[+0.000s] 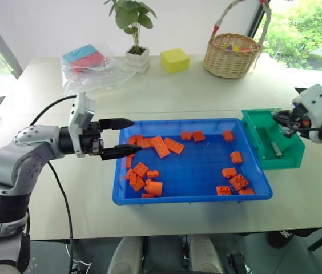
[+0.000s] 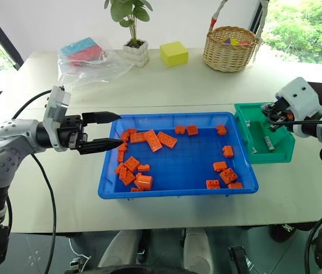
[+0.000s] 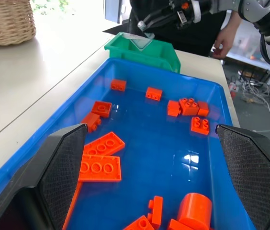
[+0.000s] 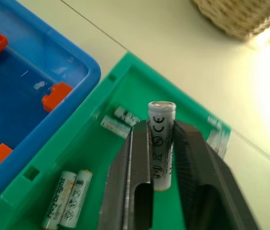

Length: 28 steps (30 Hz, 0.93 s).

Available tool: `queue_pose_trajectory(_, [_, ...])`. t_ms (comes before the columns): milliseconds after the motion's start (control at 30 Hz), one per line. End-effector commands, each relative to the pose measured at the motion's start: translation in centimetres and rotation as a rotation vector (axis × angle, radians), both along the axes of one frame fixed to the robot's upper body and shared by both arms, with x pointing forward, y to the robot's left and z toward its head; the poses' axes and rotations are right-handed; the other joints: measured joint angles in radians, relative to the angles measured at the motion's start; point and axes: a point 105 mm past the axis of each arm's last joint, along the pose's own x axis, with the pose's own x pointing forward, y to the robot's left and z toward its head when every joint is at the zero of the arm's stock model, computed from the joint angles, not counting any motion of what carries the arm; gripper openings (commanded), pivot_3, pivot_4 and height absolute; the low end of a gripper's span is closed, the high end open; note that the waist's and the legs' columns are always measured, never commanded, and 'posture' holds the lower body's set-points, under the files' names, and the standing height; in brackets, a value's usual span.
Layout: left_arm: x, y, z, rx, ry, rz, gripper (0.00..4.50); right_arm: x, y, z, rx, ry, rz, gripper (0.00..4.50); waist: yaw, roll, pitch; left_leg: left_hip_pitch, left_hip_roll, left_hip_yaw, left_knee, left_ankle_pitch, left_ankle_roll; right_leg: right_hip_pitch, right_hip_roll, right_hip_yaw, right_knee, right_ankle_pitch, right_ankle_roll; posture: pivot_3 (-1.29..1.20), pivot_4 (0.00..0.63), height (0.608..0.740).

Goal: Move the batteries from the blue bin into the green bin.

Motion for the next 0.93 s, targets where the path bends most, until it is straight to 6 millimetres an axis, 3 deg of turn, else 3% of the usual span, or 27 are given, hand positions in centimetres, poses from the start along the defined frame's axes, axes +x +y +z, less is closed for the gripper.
queue_pose_trajectory(33, [0.0, 0.0, 0.8, -0.007, -0.045, -0.006, 4.5, -0.1, 0.2, 1.0, -0.025, -0.068, -0.014, 2.46, 0.0, 0.0, 0.0, 0.0, 0.0, 0.0, 0.0, 0.0, 0.0, 0.0, 0.0, 0.0, 0.0, 0.0, 0.0, 0.0, 0.15, 0.702])
queue_pose_trajectory(100, [0.0, -0.1, 0.9, -0.009, -0.047, -0.006, 4.5, -0.3, -0.2, 0.9, -0.026, -0.06, -0.026, 3.42, 0.003, 0.0, 0.0, 0.0, 0.0, 0.0, 0.0, 0.0, 0.0, 0.0, 0.0, 0.0, 0.0, 0.0, 0.0, 0.0, 0.15, 0.702])
queue_pose_trajectory(267, [-0.3, 0.4, 0.6, -0.001, -0.038, 0.006, 4.5, -2.0, -1.0, 2.1, 0.121, -0.052, 0.008, 3.42, 0.01, 0.0, 0.0, 0.0, 0.0, 0.0, 0.0, 0.0, 0.0, 0.0, 0.0, 0.0, 0.0, 0.0, 0.0, 0.0, 0.15, 0.702])
queue_pose_trajectory(500, [-0.3, 2.2, 0.3, 0.027, -0.018, 0.047, 4.5, -9.2, -1.3, 1.2, 0.283, 0.122, 0.225, 3.42, 0.01, 0.0, 0.0, -0.001, 0.0, -0.002, 0.0, -0.002, 0.004, 0.001, 0.001, -0.001, -0.001, 0.0, 0.001, 0.0, 0.15, 0.702])
queue_pose_trajectory(633, [-0.3, 3.1, 0.2, 0.047, -0.01, 0.061, 4.5, -11.9, -2.8, -0.1, 0.288, 0.196, 0.207, 3.42, 0.006, 0.0, 0.0, 0.002, 0.0, 0.0, 0.001, -0.002, 0.004, 0.003, 0.001, 0.0, -0.001, -0.001, 0.0, 0.0, 0.15, 0.702])
queue_pose_trajectory(767, [0.0, 3.8, 0.2, 0.055, -0.005, 0.083, 4.5, -12.4, -4.6, -0.5, 0.284, 0.178, 0.124, 3.42, 0.005, 0.0, 0.0, 0.005, 0.001, 0.002, 0.001, -0.003, 0.004, 0.005, -0.001, 0.0, -0.001, -0.004, 0.0, 0.0, 0.15, 0.702])
queue_pose_trajectory(933, [0.4, 4.0, 0.7, 0.061, -0.024, 0.094, 4.5, -12.1, -4.7, -0.2, 0.289, 0.122, 0.101, 3.42, 0.009, 0.0, 0.0, 0.004, 0.001, 0.001, 0.001, -0.003, 0.004, 0.005, -0.001, 0.0, -0.001, -0.002, -0.003, 0.0, 0.15, 0.702])
